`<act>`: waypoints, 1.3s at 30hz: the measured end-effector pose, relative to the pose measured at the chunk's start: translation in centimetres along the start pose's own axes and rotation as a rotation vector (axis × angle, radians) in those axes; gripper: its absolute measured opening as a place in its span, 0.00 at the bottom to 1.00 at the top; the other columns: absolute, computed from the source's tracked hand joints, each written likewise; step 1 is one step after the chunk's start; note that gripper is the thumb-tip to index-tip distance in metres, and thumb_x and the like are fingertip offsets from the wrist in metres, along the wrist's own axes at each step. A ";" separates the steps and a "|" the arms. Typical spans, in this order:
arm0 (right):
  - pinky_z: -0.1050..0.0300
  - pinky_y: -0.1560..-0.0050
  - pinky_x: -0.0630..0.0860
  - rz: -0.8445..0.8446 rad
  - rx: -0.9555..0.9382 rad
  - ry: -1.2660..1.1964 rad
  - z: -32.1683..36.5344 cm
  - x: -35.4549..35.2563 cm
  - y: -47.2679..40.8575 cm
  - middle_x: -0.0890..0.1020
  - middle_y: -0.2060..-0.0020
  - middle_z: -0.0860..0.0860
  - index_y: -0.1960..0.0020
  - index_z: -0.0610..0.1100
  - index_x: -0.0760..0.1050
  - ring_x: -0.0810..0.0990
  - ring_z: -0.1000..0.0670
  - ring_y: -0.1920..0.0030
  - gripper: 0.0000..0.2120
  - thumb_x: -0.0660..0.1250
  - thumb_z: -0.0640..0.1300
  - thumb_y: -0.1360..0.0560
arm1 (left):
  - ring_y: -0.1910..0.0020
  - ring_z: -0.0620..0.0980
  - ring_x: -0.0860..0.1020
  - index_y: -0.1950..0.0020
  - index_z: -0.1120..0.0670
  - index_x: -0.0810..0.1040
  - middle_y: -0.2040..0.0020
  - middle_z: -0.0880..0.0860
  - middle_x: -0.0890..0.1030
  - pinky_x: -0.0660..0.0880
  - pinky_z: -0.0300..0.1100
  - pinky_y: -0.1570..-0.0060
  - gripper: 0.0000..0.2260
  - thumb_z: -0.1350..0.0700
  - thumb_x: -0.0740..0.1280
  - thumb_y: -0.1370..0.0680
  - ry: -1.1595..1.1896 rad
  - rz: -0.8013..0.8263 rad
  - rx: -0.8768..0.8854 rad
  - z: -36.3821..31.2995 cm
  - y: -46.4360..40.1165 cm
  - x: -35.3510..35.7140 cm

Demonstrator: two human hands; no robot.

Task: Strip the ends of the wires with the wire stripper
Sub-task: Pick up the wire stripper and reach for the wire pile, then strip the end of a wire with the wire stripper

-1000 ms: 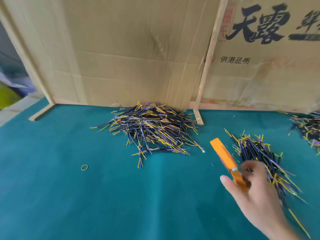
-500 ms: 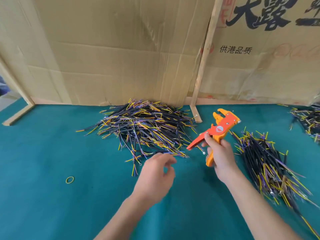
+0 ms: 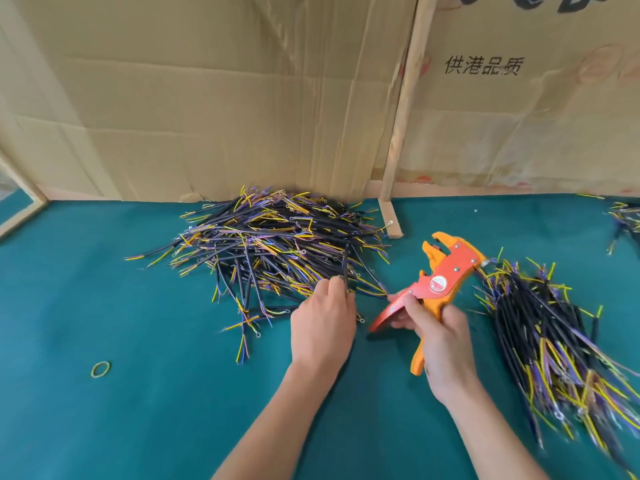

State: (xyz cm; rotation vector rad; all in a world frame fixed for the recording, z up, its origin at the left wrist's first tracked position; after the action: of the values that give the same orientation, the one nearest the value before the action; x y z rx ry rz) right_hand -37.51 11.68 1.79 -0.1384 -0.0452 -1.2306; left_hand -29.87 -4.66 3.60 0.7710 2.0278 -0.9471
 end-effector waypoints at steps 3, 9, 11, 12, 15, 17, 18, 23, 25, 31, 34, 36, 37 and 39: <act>0.39 0.42 0.79 0.029 -0.015 -0.005 0.7 0.4 0.4 0.88 0.53 0.44 0.50 0.43 0.84 0.86 0.41 0.52 0.09 0.68 0.46 0.23 | 0.55 0.62 0.81 0.49 0.53 0.74 0.51 0.53 0.80 0.73 0.51 0.62 0.10 0.48 0.59 0.16 -0.012 -0.020 -0.006 -0.1 0.1 -0.3; 0.42 0.41 0.79 0.282 0.267 -0.481 0.6 2.5 1.4 0.82 0.44 0.29 0.46 0.35 0.78 0.81 0.31 0.40 0.12 0.71 0.40 0.27 | 0.61 0.62 0.79 0.52 0.54 0.75 0.56 0.53 0.81 0.69 0.48 0.65 0.08 0.52 0.64 0.17 0.166 -0.162 0.020 -0.6 0.5 -1.8; 0.37 0.35 0.73 0.351 0.411 -0.626 0.1 3.0 2.0 0.79 0.39 0.28 0.47 0.33 0.75 0.78 0.29 0.36 0.11 0.66 0.40 0.25 | 0.60 0.60 0.78 0.51 0.54 0.75 0.57 0.50 0.81 0.70 0.48 0.64 0.07 0.52 0.64 0.17 0.250 -0.192 0.008 -0.5 1.4 -2.3; 0.35 0.33 0.71 0.374 0.458 -0.685 0.0 3.1 2.2 0.78 0.37 0.28 0.47 0.33 0.74 0.77 0.28 0.35 0.11 0.63 0.41 0.23 | 0.60 0.57 0.78 0.51 0.54 0.75 0.59 0.48 0.80 0.71 0.48 0.64 0.06 0.53 0.65 0.17 0.300 -0.200 -0.002 -0.3 2.1 -2.5; 0.35 0.30 0.68 0.418 0.515 -0.755 0.2 3.2 2.3 0.76 0.35 0.28 0.46 0.34 0.73 0.76 0.27 0.34 0.12 0.61 0.43 0.21 | 0.65 0.51 0.73 0.52 0.52 0.76 0.70 0.42 0.70 0.65 0.44 0.67 0.05 0.52 0.67 0.19 0.356 -0.205 0.014 -0.1 5.1 -3.5; 0.38 0.30 0.68 0.440 0.544 -0.772 0.2 3.3 2.5 0.75 0.34 0.27 0.45 0.35 0.73 0.76 0.29 0.33 0.12 0.62 0.43 0.21 | 0.66 0.47 0.70 0.54 0.50 0.76 0.73 0.41 0.68 0.63 0.41 0.68 0.06 0.50 0.66 0.20 0.337 -0.151 0.059 -0.3 7.2 -3.7; 0.38 0.30 0.68 0.460 0.553 -0.784 0.2 3.5 2.6 0.75 0.34 0.28 0.45 0.35 0.73 0.76 0.30 0.33 0.12 0.62 0.44 0.21 | 0.66 0.45 0.70 0.54 0.50 0.76 0.72 0.40 0.70 0.62 0.40 0.68 0.06 0.49 0.66 0.21 0.340 -0.111 0.079 -0.5 8.2 -3.7; 0.41 0.34 0.71 0.462 0.540 -0.804 0.4 3.4 2.5 0.76 0.32 0.31 0.46 0.35 0.75 0.77 0.32 0.33 0.12 0.61 0.44 0.20 | 0.64 0.43 0.71 0.53 0.47 0.76 0.65 0.33 0.74 0.64 0.40 0.66 0.06 0.46 0.66 0.21 0.339 0.034 0.057 0.1 10.4 -3.3; 0.41 0.33 0.71 0.467 0.525 -0.806 0.5 3.4 2.3 0.76 0.32 0.32 0.45 0.35 0.73 0.77 0.33 0.33 0.12 0.62 0.44 0.20 | 0.66 0.45 0.71 0.55 0.46 0.76 0.66 0.35 0.74 0.65 0.42 0.66 0.07 0.44 0.67 0.22 0.321 0.084 0.050 0.2 10.5 -2.9; 0.41 0.29 0.72 0.493 0.512 -0.849 0.5 3.6 2.2 0.76 0.33 0.31 0.47 0.34 0.77 0.76 0.34 0.32 0.12 0.62 0.43 0.21 | 0.69 0.46 0.71 0.59 0.47 0.79 0.69 0.44 0.73 0.68 0.39 0.67 0.08 0.43 0.67 0.27 0.415 0.066 -0.054 0.4 9.5 -3.2; 0.43 0.29 0.69 0.520 0.492 -0.796 0.6 3.9 2.6 0.76 0.33 0.32 0.50 0.34 0.83 0.76 0.35 0.31 0.14 0.62 0.43 0.21 | 0.63 0.43 0.79 0.52 0.46 0.83 0.64 0.42 0.81 0.78 0.41 0.58 0.08 0.47 0.66 0.24 0.625 0.170 -0.111 -0.3 7.3 -2.6; 0.44 0.29 0.65 0.541 0.470 -0.747 0.9 4.0 2.8 0.76 0.31 0.34 0.49 0.37 0.82 0.75 0.37 0.29 0.12 0.64 0.44 0.22 | 0.60 0.47 0.82 0.51 0.49 0.83 0.63 0.44 0.83 0.81 0.49 0.54 0.07 0.50 0.66 0.22 0.715 0.258 -0.128 -1.4 6.0 -1.5; 0.43 0.29 0.63 0.550 0.468 -0.726 1.0 4.0 2.8 0.75 0.30 0.35 0.47 0.38 0.80 0.75 0.38 0.30 0.12 0.65 0.45 0.23 | 0.60 0.49 0.82 0.51 0.50 0.83 0.63 0.46 0.84 0.81 0.52 0.54 0.05 0.53 0.67 0.21 0.741 0.269 -0.132 -1.8 5.6 -0.9; 0.42 0.34 0.66 0.591 0.464 -0.686 1.1 4.0 2.9 0.74 0.28 0.39 0.43 0.40 0.75 0.74 0.37 0.31 0.13 0.64 0.48 0.23 | 0.61 0.54 0.82 0.49 0.53 0.81 0.61 0.52 0.85 0.82 0.54 0.53 0.03 0.59 0.69 0.21 0.850 0.278 -0.153 -2.6 5.5 -0.1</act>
State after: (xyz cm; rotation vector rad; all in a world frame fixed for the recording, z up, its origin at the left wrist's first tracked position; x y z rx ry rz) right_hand -33.42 8.99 3.13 -0.1483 -0.8243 -0.5148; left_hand -26.57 0.40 2.85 1.4960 2.5488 -0.2981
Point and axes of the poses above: each hand's wrist, its own y-axis away from the middle knuckle, its own x-axis out of the palm, z = x × y, the point moved 7 cm from there along -y, towards the middle knuckle
